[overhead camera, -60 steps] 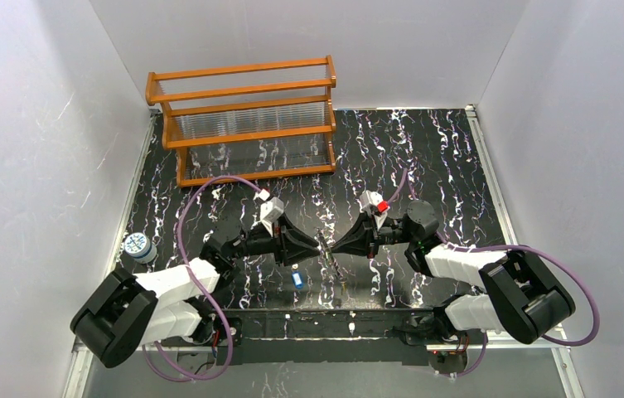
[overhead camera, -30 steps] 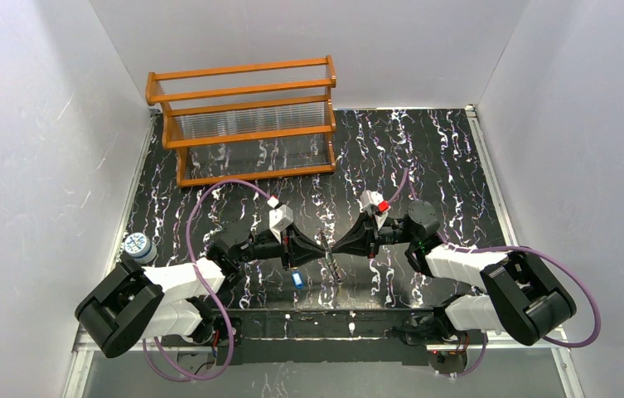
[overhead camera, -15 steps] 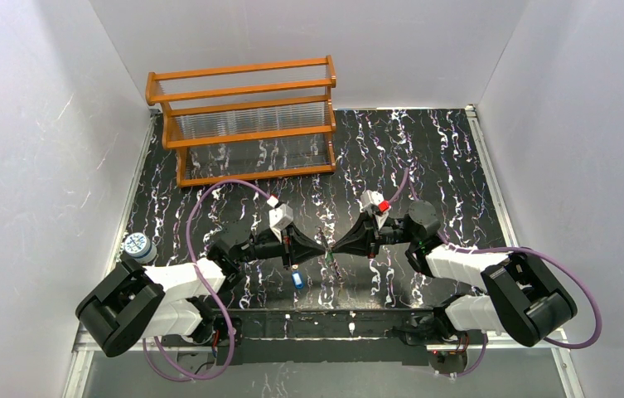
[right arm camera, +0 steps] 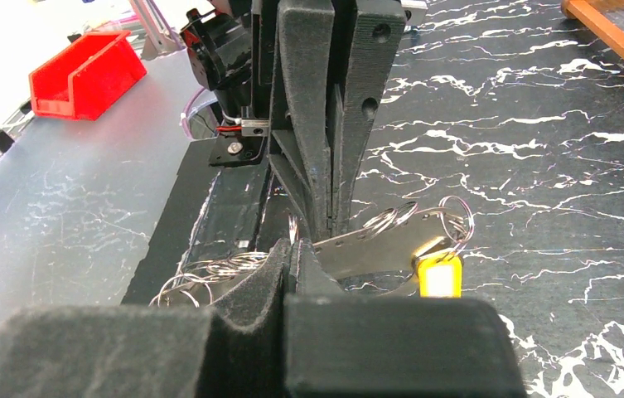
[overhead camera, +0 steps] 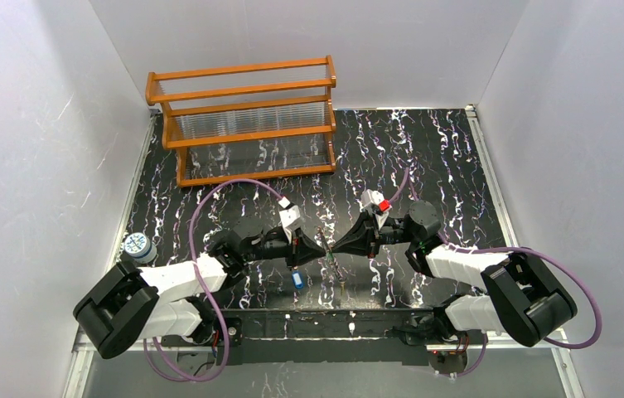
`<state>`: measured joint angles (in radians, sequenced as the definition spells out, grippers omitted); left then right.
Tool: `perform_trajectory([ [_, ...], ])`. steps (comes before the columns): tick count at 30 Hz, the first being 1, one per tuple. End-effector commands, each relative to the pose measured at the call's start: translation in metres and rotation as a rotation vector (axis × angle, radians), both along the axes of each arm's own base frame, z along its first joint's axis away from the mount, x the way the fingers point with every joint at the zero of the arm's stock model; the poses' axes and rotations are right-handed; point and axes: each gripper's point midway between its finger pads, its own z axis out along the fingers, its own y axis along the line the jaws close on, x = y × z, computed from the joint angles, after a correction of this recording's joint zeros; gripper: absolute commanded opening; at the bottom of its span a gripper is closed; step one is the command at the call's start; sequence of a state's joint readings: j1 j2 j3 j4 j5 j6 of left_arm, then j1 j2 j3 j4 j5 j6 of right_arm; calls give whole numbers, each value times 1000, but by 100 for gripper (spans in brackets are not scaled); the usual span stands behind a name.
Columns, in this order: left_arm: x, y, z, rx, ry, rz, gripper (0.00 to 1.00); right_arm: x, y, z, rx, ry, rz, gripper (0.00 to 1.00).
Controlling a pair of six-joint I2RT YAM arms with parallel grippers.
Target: Put the keys on the keyring
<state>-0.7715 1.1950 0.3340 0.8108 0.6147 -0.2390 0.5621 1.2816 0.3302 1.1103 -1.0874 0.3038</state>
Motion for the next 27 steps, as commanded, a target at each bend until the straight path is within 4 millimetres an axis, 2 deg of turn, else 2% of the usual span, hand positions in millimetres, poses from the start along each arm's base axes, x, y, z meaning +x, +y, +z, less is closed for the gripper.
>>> perform_trajectory([
  [1,3,-7,12,14,-73,-16,0,1,0,19,57,-89,4,1],
  [4,5,-5,20,2,-105,1,0,0,0,19,58,-90,3,1],
  [11,-1,8,42,-38,-243,13,33,0,0,21,59,-91,3,1],
  [13,-3,8,46,-46,-262,2,36,0,0,22,60,-92,3,1],
  [18,-5,2,45,-39,-261,-32,35,0,0,22,59,-93,7,1],
  [27,-7,-6,35,-19,-244,-67,16,1,0,24,60,-93,6,1],
])
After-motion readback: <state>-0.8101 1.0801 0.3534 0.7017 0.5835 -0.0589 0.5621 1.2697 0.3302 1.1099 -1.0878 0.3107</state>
